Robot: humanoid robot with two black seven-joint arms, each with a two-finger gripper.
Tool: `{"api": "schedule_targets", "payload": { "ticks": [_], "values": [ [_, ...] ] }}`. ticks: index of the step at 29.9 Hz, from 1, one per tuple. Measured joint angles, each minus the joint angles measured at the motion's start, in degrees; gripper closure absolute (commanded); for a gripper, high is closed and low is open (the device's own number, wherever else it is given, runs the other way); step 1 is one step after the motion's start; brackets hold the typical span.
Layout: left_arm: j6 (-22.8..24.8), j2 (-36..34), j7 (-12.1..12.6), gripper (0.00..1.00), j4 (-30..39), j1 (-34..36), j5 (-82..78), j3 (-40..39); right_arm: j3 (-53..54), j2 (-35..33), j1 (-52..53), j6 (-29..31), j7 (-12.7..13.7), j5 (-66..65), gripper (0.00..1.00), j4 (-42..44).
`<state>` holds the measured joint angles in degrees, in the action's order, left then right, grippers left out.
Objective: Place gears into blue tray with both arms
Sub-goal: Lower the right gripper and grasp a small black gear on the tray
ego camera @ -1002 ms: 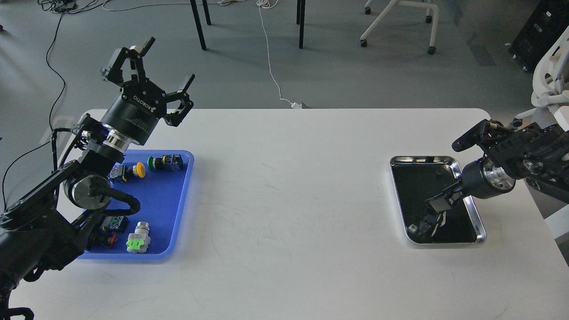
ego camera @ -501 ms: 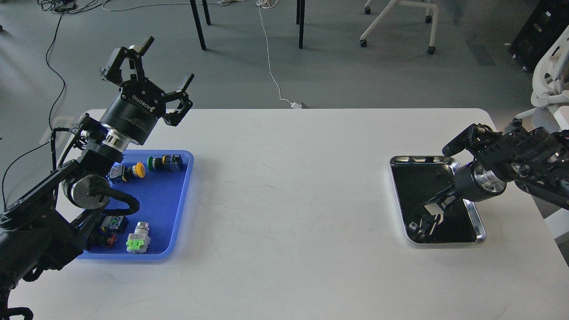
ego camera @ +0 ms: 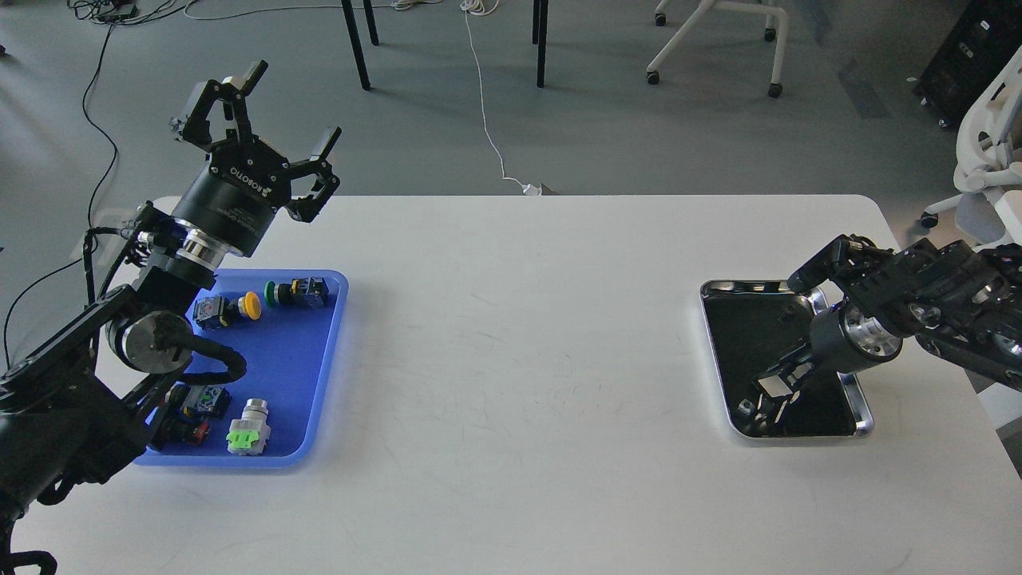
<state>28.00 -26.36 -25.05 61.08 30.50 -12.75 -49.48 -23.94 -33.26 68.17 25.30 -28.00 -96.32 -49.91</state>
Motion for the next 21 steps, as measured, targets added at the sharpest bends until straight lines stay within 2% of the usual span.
{"api": "schedule_targets", "payload": {
  "ticks": [4, 15, 21],
  "values": [
    [0.0, 0.0, 0.0, 0.02, 0.0, 0.0, 0.0, 0.0, 0.0, 0.0, -0.2, -0.5, 0.0, 0.0, 0.47, 0.1],
    [0.0, 0.0, 0.0, 0.02, 0.0, 0.0, 0.0, -0.2, -0.7, 0.1, -0.4, -0.6, 0.0, 0.0, 0.79, 0.8],
    [0.0, 0.0, 0.0, 0.02, 0.0, 0.0, 0.0, -0.3, -0.8, 0.2, -0.1, -0.6, 0.0, 0.0, 0.83, 0.7]
  ]
}}
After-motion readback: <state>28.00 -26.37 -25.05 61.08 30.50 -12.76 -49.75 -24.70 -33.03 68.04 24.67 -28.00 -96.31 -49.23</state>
